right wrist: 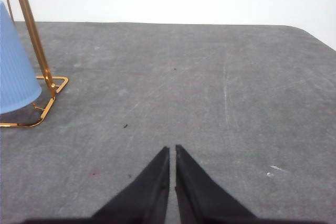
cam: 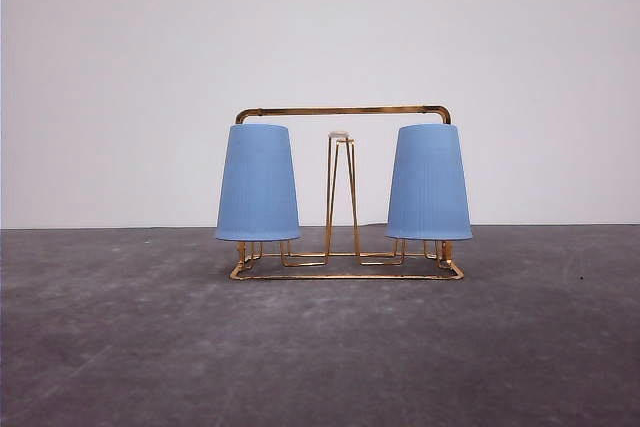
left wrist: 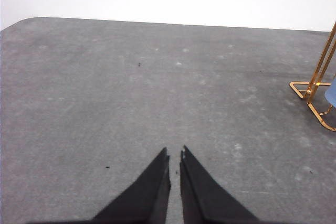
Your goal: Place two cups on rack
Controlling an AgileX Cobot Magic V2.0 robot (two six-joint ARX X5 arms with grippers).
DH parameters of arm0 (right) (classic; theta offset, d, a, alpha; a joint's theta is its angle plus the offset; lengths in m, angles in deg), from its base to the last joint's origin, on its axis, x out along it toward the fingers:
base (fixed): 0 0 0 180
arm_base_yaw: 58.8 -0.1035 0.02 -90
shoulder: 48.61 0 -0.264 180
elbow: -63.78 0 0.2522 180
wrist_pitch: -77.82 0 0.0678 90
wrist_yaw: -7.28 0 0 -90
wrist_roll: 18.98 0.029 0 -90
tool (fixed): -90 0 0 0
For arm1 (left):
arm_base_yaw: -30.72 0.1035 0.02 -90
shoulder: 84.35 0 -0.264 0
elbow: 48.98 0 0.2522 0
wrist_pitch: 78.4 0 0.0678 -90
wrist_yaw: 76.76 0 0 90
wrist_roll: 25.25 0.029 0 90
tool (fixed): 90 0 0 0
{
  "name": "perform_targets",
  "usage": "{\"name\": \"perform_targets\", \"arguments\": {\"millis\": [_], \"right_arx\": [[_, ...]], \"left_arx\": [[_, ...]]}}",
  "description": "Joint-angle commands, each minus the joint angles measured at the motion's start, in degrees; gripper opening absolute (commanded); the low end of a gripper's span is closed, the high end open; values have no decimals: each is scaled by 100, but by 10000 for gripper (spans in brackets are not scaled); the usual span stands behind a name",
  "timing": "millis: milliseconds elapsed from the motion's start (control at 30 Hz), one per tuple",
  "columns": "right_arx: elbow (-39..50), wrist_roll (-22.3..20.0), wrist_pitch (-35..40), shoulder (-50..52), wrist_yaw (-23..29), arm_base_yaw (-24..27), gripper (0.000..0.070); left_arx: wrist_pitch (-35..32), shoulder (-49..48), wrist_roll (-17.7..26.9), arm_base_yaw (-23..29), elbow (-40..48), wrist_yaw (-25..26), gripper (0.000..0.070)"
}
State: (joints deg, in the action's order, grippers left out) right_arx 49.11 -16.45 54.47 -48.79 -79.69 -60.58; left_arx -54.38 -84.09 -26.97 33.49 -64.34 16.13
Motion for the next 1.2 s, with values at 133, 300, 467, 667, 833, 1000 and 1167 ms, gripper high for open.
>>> {"name": "perform_targets", "arguments": {"millis": [133,300,467,667,833,1000,1167], "right_arx": [[24,-22,77,-2,0,9,17],[24,-22,77,-2,0,9,17],[24,-22,77,-2,0,9,17],[24,-22,77,-2,0,9,17],[24,-22,77,-2,0,9,17],[24,-22,77,-2,0,9,17],[24,-22,78,-2,0,9,17]], "left_arx": [[39,0,-9,4,85,-13,16],[39,0,-9,4,85,-13,16],[39,0,-9,4,85,-13,16],[39,0,-9,6,85,-13,16],[39,0,-9,4,85,-13,16],[39,0,-9,4,85,-13,16],[39,0,-9,7,85,-13,16]]}}
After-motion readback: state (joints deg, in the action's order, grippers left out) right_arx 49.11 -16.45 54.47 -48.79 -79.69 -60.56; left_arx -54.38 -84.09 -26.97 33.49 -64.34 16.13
